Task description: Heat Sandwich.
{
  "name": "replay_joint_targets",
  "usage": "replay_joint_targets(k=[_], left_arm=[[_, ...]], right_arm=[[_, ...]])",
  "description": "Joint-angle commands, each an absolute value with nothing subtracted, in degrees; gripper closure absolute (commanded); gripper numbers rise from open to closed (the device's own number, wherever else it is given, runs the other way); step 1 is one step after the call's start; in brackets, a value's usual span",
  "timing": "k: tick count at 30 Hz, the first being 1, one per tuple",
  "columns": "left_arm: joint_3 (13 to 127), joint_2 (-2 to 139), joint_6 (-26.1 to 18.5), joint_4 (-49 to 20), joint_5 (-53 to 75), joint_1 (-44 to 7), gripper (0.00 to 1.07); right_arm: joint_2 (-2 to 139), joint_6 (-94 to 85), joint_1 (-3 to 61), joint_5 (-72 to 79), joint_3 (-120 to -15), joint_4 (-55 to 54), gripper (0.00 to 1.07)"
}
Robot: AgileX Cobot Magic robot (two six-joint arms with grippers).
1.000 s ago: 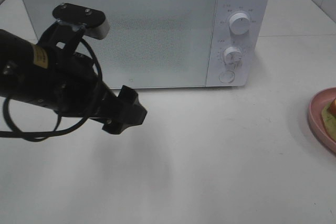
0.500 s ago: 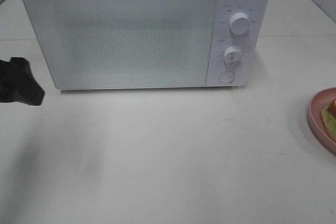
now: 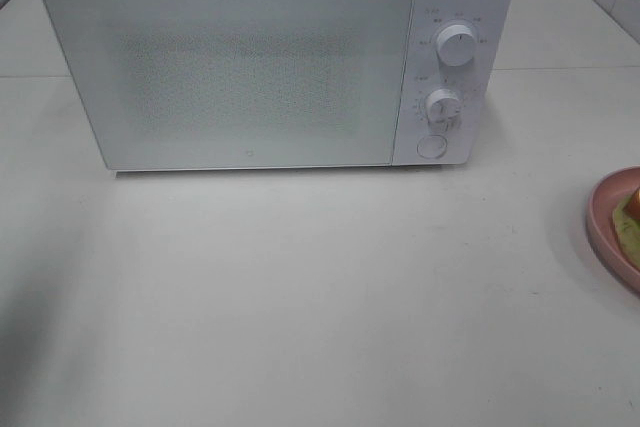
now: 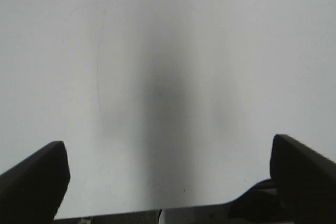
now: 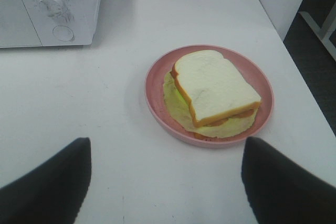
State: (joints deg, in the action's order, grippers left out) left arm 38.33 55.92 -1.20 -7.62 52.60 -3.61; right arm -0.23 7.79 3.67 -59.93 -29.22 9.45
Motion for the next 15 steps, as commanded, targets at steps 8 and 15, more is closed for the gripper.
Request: replay_joint_targets(k=[8,15], left_arm=[[31.4,41.5,-0.9,-5.2,62.1,-3.4,0.09],[28.4,30.6,-1.1,-3.8,59.4,-3.4,0.09]], right_arm=[[-1.8,7.6,3.3,-59.8,-28.9,9.7,0.31],[-1.8,7.6,3.3,-59.8,-28.9,9.7,0.31]])
